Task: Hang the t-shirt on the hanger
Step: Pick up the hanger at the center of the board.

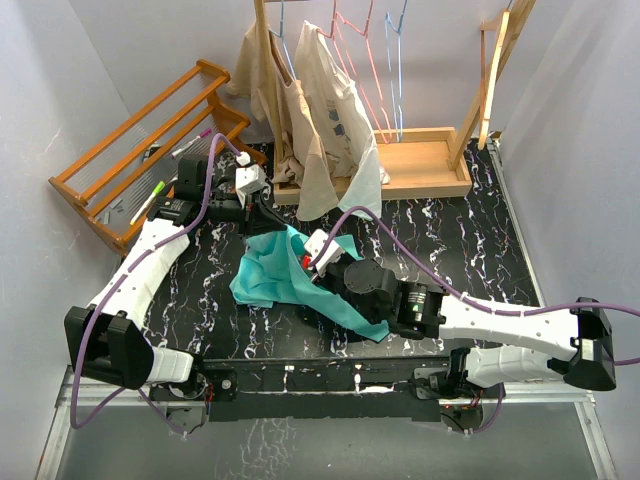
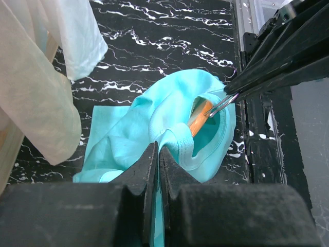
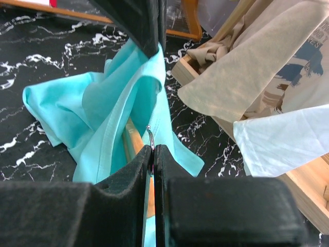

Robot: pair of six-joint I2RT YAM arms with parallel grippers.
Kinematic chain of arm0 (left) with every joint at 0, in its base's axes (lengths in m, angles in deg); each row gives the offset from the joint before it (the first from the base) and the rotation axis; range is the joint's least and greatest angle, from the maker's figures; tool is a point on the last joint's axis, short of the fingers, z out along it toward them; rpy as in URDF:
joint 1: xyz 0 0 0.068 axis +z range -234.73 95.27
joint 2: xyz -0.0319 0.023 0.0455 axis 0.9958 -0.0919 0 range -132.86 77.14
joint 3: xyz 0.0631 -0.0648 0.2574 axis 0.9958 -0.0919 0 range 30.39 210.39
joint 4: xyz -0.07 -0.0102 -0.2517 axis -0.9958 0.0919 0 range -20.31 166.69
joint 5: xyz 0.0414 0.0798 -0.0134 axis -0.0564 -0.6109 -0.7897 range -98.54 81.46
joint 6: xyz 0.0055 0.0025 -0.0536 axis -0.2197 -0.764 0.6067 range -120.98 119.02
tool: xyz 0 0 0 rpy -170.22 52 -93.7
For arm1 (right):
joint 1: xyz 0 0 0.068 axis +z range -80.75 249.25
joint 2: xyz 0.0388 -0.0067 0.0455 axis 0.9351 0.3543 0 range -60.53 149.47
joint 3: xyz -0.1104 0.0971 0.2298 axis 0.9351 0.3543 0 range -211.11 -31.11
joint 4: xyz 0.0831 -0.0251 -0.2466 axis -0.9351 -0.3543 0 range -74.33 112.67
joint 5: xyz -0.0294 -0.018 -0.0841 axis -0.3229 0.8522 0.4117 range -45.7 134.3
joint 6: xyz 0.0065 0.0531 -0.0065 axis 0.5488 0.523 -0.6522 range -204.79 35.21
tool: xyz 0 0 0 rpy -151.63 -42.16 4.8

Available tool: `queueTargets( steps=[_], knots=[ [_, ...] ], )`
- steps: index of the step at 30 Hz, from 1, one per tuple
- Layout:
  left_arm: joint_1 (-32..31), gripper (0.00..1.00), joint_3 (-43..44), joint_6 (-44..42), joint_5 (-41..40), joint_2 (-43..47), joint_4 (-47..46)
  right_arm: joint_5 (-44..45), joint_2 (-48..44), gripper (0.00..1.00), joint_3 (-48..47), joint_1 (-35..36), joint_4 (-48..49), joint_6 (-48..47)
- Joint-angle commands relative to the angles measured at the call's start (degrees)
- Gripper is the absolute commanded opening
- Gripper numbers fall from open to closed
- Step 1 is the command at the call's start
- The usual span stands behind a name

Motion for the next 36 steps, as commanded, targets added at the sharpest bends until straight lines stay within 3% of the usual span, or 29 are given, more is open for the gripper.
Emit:
queueTargets(
  steps=[1,13,22,36],
  knots=[
    [-0.4,0.0,-0.7,0.0,0.7,-0.2,0.5,-0.6,-2.9,0.08,-5.5,-0.1,4.5,-0.6],
    [-4.8,0.0,-1.9,1.1,0.3,0.4,0.8,-0.1,-2.1,0.08,-6.1,-0.1,6.7,-2.5],
    [-6.0,0.01,-2.7,-2.5,1.3,1.9,6.0,1.5,-3.3,0.08,-5.3,-0.1,7.6,-3.3],
    [-7.2,0.22,-2.7,-9.9,0.3,0.0,9.3,0.1,-4.4,0.08,-5.6,-0.2,8.0,-3.2]
  ],
)
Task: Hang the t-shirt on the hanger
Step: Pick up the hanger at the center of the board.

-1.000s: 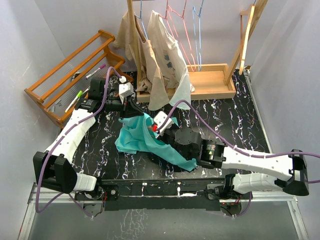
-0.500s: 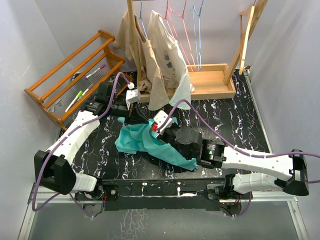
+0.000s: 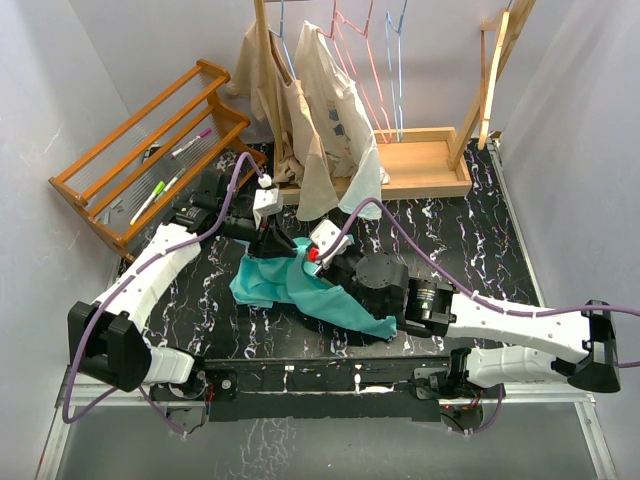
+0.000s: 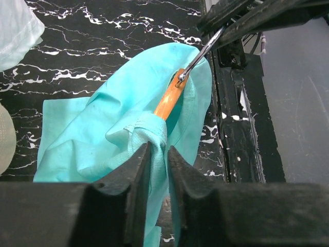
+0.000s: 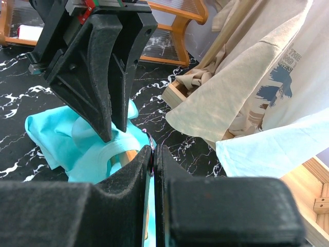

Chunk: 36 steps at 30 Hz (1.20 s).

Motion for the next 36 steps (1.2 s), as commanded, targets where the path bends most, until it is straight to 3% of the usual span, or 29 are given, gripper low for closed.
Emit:
queueTargets(
  steps=[1,8,19,36],
  knots=[
    [-0.4,0.24,0.8,-4.1,1.4,-0.1,2.1,-0.2,-2.7,0.08,-2.1,-0.2,6.0,-0.2],
    [-0.6,0.38,1.9,-7.8,-0.1,-1.0,3.8,-1.6,-3.5,0.08,-2.7,-0.1,5.4,-0.2],
    [-1.4,0.4,5.0,-12.9,0.3,-4.6,6.8,-4.7,-4.7,0.08,-3.8,-0.2,3.7,-0.2],
    [-1.5,0.43,13.4,-24.2,-0.4,-7.7,21.9,-4.4,-6.7,0.08,-3.3,-0.2,1.0,0.2]
  ],
)
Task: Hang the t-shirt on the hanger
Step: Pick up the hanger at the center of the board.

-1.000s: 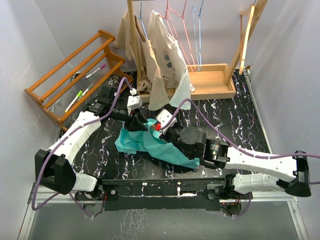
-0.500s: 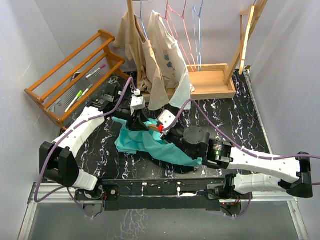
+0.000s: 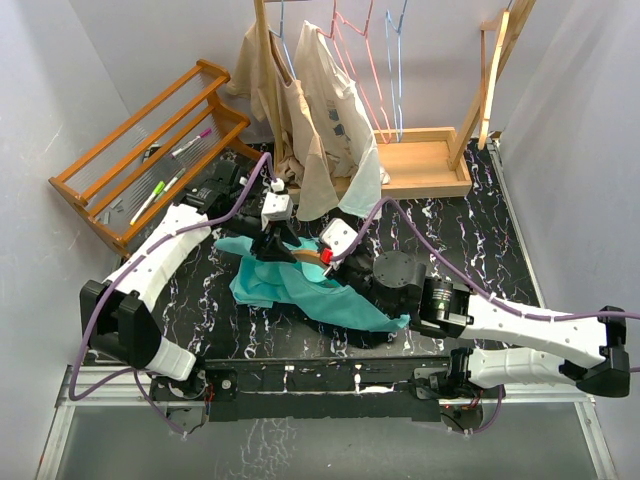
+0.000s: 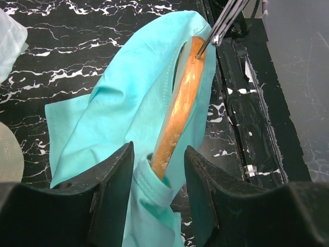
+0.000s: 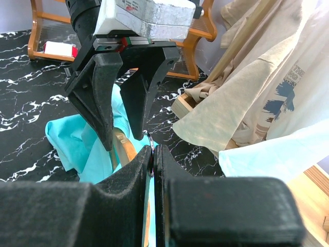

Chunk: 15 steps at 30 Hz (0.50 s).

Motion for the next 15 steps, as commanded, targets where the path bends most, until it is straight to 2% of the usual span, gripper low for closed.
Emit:
queueTargets(
  steps=[1,8,12,15],
  knots=[
    [1.1,0.43,4.8,-4.0,2.5,-0.7,5.8,0.5,-3.2,0.08,-2.4,-0.1,3.2,0.2],
    [8.8,0.43,12.7,-5.4,6.9,-2.6,11.3,1.0,-4.3,0.08,-1.8,-0.1,3.2,0.2],
    [13.0,0.43,17.3,-16.2,5.7,-4.6,21.4,1.2,-4.7,0.08,-1.6,-0.1,3.2,0.3],
    [15.5,0.43,19.5,-27.2,5.4,-7.0,33.1,1.4,-4.8,0.08,-1.4,-0.1,3.2,0.2]
  ],
)
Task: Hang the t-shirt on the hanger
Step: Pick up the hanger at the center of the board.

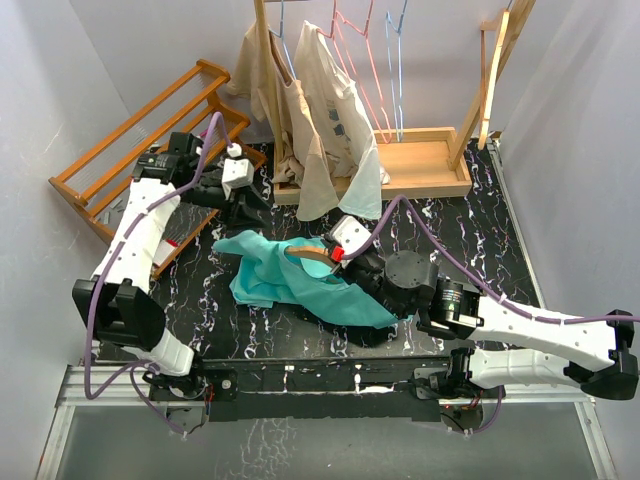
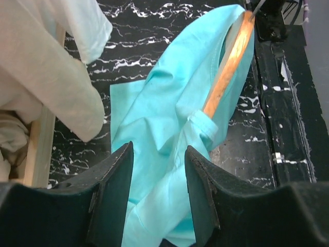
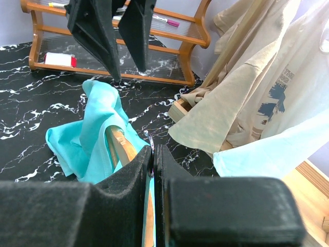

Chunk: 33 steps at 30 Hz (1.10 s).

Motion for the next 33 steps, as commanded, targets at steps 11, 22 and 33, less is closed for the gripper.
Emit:
queueTargets(
  steps=[11,22,33],
  knots=[
    [1.5,0.44,-4.1,-19.1,2.1,-0.8,13.5,1.3,-2.1,0.08,-2.4,-0.1,3.2,-0.4],
    [-7.3,0.44,-16.7,-2.1,-3.1,4.4,-11.5,0.9,-1.2,0.08,-3.2,-0.2,3.2,-0.2],
    [-8.4,0.41,-18.0,-2.2,-2.8,2.7,-13.3,0.8,-1.0,0.08,-3.9,-0.2,3.0,-0.3]
  ],
)
